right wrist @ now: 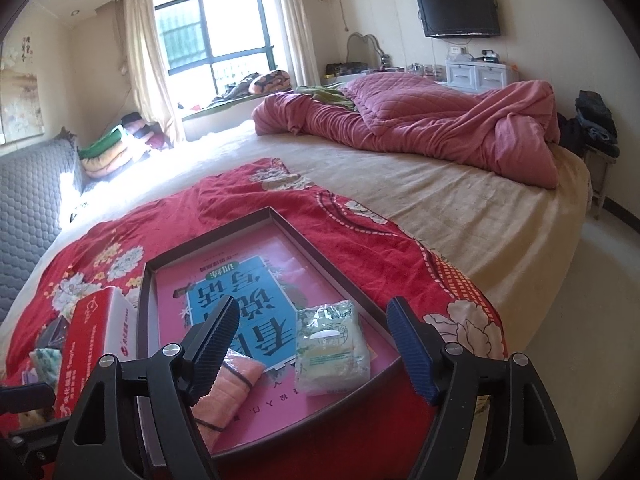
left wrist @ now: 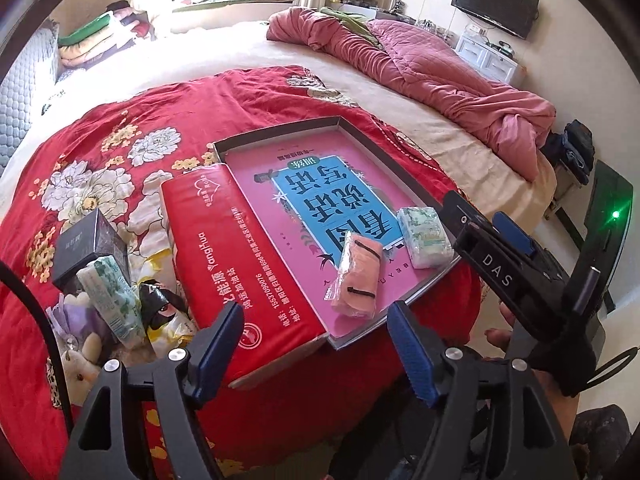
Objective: Organize soft objects
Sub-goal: 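Withdraw both open tools from the tray back toward the pile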
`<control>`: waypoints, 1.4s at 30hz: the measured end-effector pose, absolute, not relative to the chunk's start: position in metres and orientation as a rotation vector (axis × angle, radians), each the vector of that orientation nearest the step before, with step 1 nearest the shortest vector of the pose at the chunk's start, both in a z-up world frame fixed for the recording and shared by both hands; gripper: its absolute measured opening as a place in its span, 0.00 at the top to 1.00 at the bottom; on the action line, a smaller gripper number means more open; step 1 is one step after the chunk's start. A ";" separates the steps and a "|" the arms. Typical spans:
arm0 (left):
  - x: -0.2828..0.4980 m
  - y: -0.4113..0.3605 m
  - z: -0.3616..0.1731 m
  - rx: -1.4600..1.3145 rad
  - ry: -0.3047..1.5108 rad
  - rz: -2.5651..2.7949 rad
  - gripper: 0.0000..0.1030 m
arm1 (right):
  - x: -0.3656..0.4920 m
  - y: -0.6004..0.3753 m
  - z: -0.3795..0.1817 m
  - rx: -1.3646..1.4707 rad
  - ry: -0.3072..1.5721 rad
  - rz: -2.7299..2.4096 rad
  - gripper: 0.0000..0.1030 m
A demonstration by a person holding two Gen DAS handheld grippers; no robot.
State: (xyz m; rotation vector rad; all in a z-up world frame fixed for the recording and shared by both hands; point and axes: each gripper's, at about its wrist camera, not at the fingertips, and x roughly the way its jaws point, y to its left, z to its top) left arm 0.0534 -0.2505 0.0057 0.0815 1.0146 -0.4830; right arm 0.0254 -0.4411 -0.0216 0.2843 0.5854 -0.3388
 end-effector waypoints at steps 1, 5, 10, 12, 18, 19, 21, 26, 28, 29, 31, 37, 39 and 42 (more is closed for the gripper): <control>0.052 -0.249 0.006 0.083 1.011 -0.480 0.26 | 0.024 -0.439 -0.019 0.287 0.581 -0.337 0.25; 0.048 -0.241 0.011 0.083 0.989 -0.462 0.23 | 0.017 -0.428 -0.006 0.253 0.544 -0.360 0.25; 0.044 -0.229 0.018 0.073 0.963 -0.459 0.22 | 0.008 -0.413 0.009 0.220 0.497 -0.354 0.25; 0.043 -0.222 0.021 0.055 0.960 -0.460 0.22 | 0.005 -0.409 0.014 0.223 0.478 -0.351 0.25; 0.040 -0.199 0.027 0.024 0.943 -0.442 0.22 | -0.001 -0.396 0.028 0.203 0.453 -0.343 0.24; 0.039 -0.195 0.028 0.018 0.940 -0.442 0.22 | -0.002 -0.393 0.030 0.198 0.446 -0.340 0.24; 0.038 -0.188 0.031 0.010 0.935 -0.434 0.22 | -0.004 -0.388 0.036 0.182 0.436 -0.330 0.24; 0.034 -0.168 0.037 -0.013 0.921 -0.412 0.22 | -0.004 -0.374 0.051 0.171 0.430 -0.292 0.24; 0.033 -0.159 0.039 -0.023 0.913 -0.401 0.22 | -0.006 -0.366 0.057 0.166 0.429 -0.277 0.24; 0.033 -0.155 0.040 -0.027 0.909 -0.398 0.22 | -0.007 -0.363 0.060 0.167 0.430 -0.267 0.24; 0.033 -0.148 0.043 -0.027 0.897 -0.390 0.22 | -0.006 -0.356 0.065 0.171 0.436 -0.242 0.24; 0.032 -0.122 0.052 -0.059 0.866 -0.350 0.22 | -0.008 -0.335 0.078 0.174 0.450 -0.180 0.24; 0.033 -0.112 0.054 -0.070 0.860 -0.337 0.22 | -0.009 -0.327 0.080 0.166 0.457 -0.163 0.24; 0.033 -0.097 0.056 -0.086 0.851 -0.318 0.22 | -0.011 -0.316 0.081 0.152 0.462 -0.133 0.24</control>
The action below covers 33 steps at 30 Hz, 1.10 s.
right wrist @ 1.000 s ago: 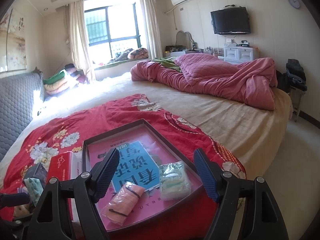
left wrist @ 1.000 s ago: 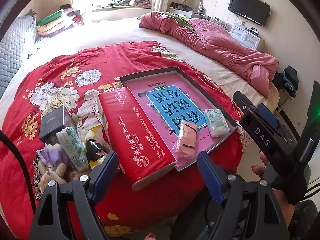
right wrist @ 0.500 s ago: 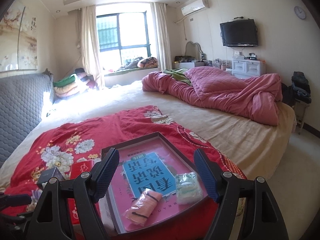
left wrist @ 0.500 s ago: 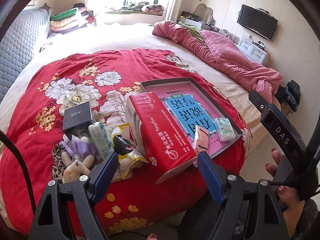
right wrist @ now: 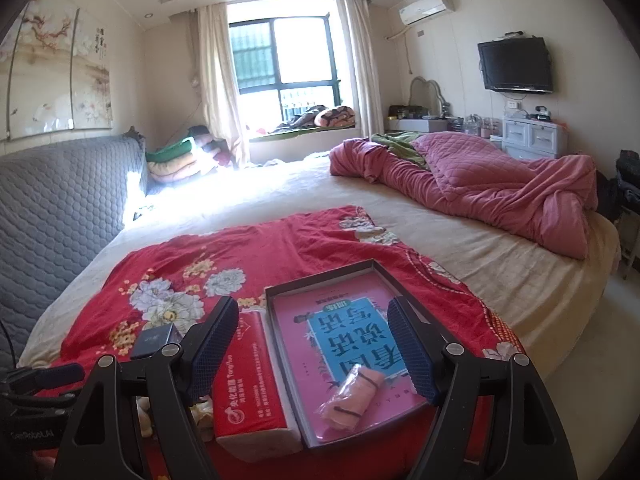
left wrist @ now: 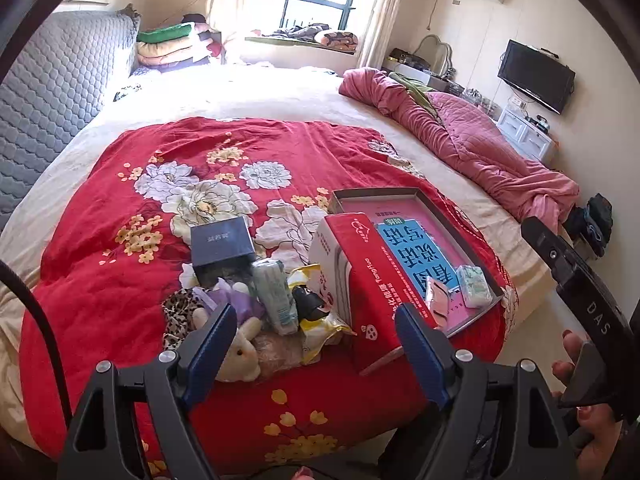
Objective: Organize soft objects
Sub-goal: 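Withdraw both open tools from the tray back toward the pile, then grasp the leopard-print cloth with the left tool while the right tool grasps the cream plush bear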
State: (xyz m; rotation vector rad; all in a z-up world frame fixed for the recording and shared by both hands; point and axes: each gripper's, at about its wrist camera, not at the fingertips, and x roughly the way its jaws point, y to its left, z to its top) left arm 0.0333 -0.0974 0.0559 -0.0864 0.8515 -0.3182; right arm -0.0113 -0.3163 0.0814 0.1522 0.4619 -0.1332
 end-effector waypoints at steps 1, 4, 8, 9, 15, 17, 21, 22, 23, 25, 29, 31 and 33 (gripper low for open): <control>0.033 -0.094 0.056 -0.089 0.851 -0.312 0.22 | -0.012 -0.312 0.082 0.142 0.463 -0.126 0.24; 0.034 -0.080 0.057 -0.094 0.853 -0.286 0.22 | -0.012 -0.303 0.084 0.119 0.463 -0.105 0.24; 0.034 -0.059 0.057 -0.111 0.850 -0.247 0.22 | -0.012 -0.294 0.084 0.099 0.466 -0.078 0.24; 0.035 -0.053 0.056 -0.114 0.854 -0.235 0.22 | -0.012 -0.291 0.084 0.092 0.468 -0.070 0.24; 0.038 -0.022 0.050 -0.148 0.866 -0.175 0.22 | -0.012 -0.277 0.081 0.057 0.476 -0.031 0.24; 0.039 -0.014 0.048 -0.153 0.872 -0.160 0.22 | -0.012 -0.272 0.081 0.045 0.477 -0.022 0.24; 0.041 0.002 0.043 -0.176 0.883 -0.136 0.22 | -0.012 -0.264 0.078 0.024 0.481 0.003 0.24; 0.041 0.005 0.041 -0.180 0.886 -0.133 0.22 | -0.011 -0.262 0.077 0.018 0.486 0.007 0.24; 0.041 0.007 0.038 -0.181 0.891 -0.131 0.22 | -0.011 -0.260 0.076 0.011 0.489 0.010 0.24; 0.042 0.007 0.034 -0.172 0.902 -0.134 0.22 | -0.010 -0.255 0.073 0.001 0.498 0.024 0.24; 0.046 0.004 0.016 -0.145 0.949 -0.136 0.22 | -0.008 -0.245 0.063 -0.029 0.522 0.046 0.24; 0.048 0.005 0.005 -0.148 0.973 -0.136 0.22 | -0.007 -0.239 0.057 -0.044 0.536 0.067 0.24; 0.050 0.008 -0.005 -0.154 0.992 -0.133 0.22 | -0.005 -0.231 0.051 -0.065 0.550 0.085 0.24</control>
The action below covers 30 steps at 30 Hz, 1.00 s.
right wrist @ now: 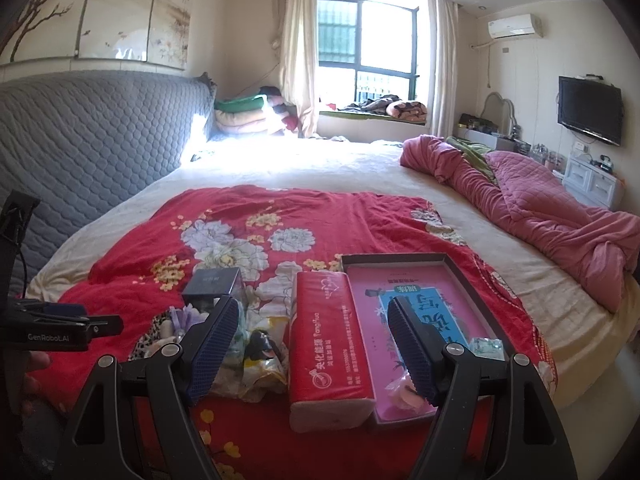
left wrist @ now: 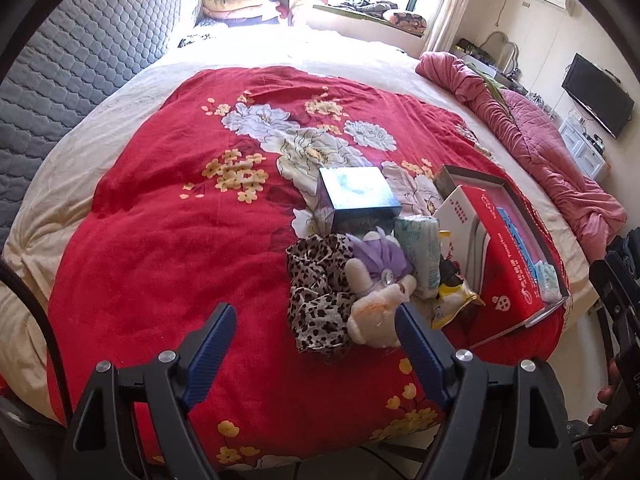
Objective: Organize soft objects
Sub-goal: 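Grasp the leopard-print cloth with the left tool while the right tool grasps the cream plush bear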
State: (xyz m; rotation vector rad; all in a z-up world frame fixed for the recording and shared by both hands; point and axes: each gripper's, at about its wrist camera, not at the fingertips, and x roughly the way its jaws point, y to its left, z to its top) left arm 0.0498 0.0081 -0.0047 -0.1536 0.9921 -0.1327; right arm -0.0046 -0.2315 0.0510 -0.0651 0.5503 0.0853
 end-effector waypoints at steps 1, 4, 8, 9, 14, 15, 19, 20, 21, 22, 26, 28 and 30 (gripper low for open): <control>0.051 0.009 -0.009 -0.157 1.002 -0.134 0.22 | -0.003 -0.227 0.047 -0.078 0.558 0.095 0.24; 0.055 0.013 -0.021 -0.176 1.025 -0.136 0.22 | 0.000 -0.216 0.037 -0.100 0.583 0.126 0.24; 0.060 0.021 -0.034 -0.214 1.047 -0.130 0.22 | 0.006 -0.201 0.023 -0.122 0.620 0.171 0.24; 0.061 0.024 -0.036 -0.225 1.046 -0.129 0.22 | 0.007 -0.196 0.020 -0.128 0.626 0.183 0.24; 0.068 0.037 -0.046 -0.265 1.054 -0.110 0.22 | 0.013 -0.176 0.005 -0.125 0.668 0.268 0.24; 0.069 0.037 -0.049 -0.272 1.058 -0.115 0.22 | 0.015 -0.170 0.002 -0.128 0.675 0.279 0.24; 0.076 0.039 -0.055 -0.310 1.068 -0.145 0.22 | 0.020 -0.153 -0.008 -0.146 0.691 0.325 0.24; 0.078 0.039 -0.056 -0.313 1.068 -0.145 0.23 | 0.020 -0.148 -0.011 -0.151 0.692 0.336 0.24; 0.079 0.039 -0.056 -0.314 1.066 -0.145 0.24 | 0.021 -0.144 -0.014 -0.157 0.693 0.348 0.24; 0.081 0.038 -0.056 -0.315 1.064 -0.151 0.26 | 0.022 -0.140 -0.016 -0.161 0.698 0.360 0.24; 0.088 0.036 -0.061 -0.329 1.065 -0.163 0.32 | 0.029 -0.127 -0.031 -0.162 0.726 0.400 0.24; 0.094 0.036 -0.068 -0.353 1.081 -0.181 0.35 | 0.033 -0.122 -0.037 -0.164 0.735 0.404 0.24; 0.096 0.038 -0.073 -0.378 1.090 -0.194 0.39 | 0.039 -0.121 -0.041 -0.150 0.746 0.411 0.24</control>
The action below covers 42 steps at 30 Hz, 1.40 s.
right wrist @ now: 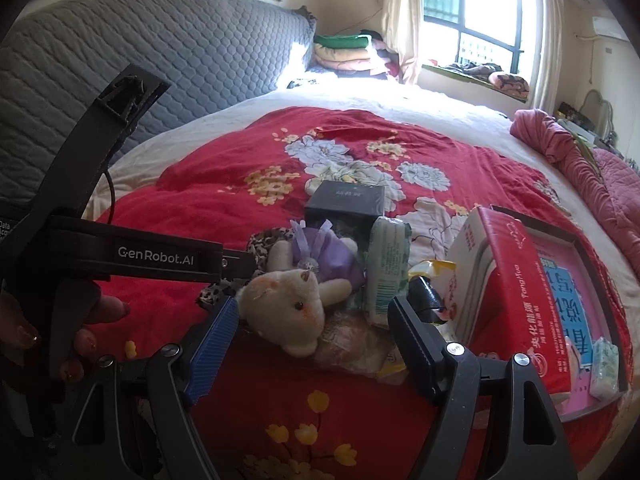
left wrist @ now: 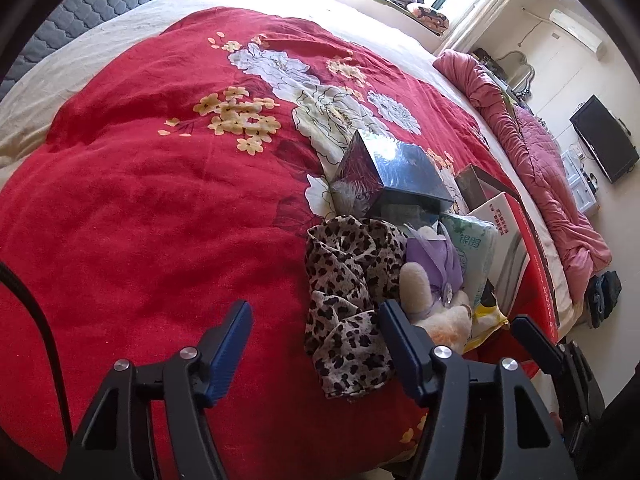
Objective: Organize soft objects
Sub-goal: 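Grasp the leopard-print cloth with the left tool while the right tool grasps the cream plush bear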
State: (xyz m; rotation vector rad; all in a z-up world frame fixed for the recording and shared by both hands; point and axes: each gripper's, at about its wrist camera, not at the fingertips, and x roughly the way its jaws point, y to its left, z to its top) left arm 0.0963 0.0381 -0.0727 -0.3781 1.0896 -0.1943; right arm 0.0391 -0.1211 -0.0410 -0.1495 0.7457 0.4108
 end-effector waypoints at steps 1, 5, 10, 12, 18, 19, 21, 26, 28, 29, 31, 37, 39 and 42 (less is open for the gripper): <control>0.098 0.039 -0.075 -0.393 1.093 -0.202 0.41 | 0.042 -0.120 -0.043 -0.138 0.754 0.413 0.24; 0.101 0.042 -0.081 -0.434 1.100 -0.231 0.47 | 0.052 -0.115 -0.051 -0.126 0.780 0.417 0.24; 0.104 0.041 -0.085 -0.455 1.107 -0.263 0.60 | 0.059 -0.106 -0.060 -0.141 0.797 0.418 0.24; 0.107 0.040 -0.086 -0.448 1.107 -0.271 0.62 | 0.061 -0.103 -0.062 -0.151 0.797 0.419 0.24; 0.108 0.034 -0.087 -0.425 1.107 -0.294 0.69 | 0.066 -0.095 -0.071 -0.191 0.794 0.426 0.24; 0.108 0.034 -0.087 -0.427 1.109 -0.297 0.69 | 0.066 -0.096 -0.072 -0.191 0.792 0.427 0.25; 0.108 0.035 -0.089 -0.441 1.113 -0.303 0.69 | 0.066 -0.097 -0.073 -0.199 0.782 0.431 0.29; 0.109 0.041 -0.095 -0.489 1.123 -0.313 0.68 | 0.061 -0.097 -0.070 -0.241 0.751 0.443 0.37; 0.110 0.041 -0.096 -0.498 1.124 -0.324 0.68 | 0.061 -0.098 -0.071 -0.247 0.751 0.453 0.44; 0.110 0.041 -0.097 -0.501 1.122 -0.327 0.69 | 0.061 -0.097 -0.070 -0.255 0.753 0.455 0.53; 0.111 0.041 -0.098 -0.511 1.120 -0.344 0.81 | 0.060 -0.097 -0.070 -0.272 0.746 0.455 0.52; 0.107 0.038 -0.092 -0.490 1.089 -0.348 0.89 | 0.057 -0.102 -0.067 -0.265 0.725 0.455 0.52; 0.104 0.038 -0.087 -0.475 1.060 -0.344 0.90 | 0.055 -0.104 -0.063 -0.259 0.713 0.460 0.53; 0.098 0.039 -0.076 -0.453 1.010 -0.340 0.90 | 0.051 -0.105 -0.058 -0.264 0.689 0.463 0.53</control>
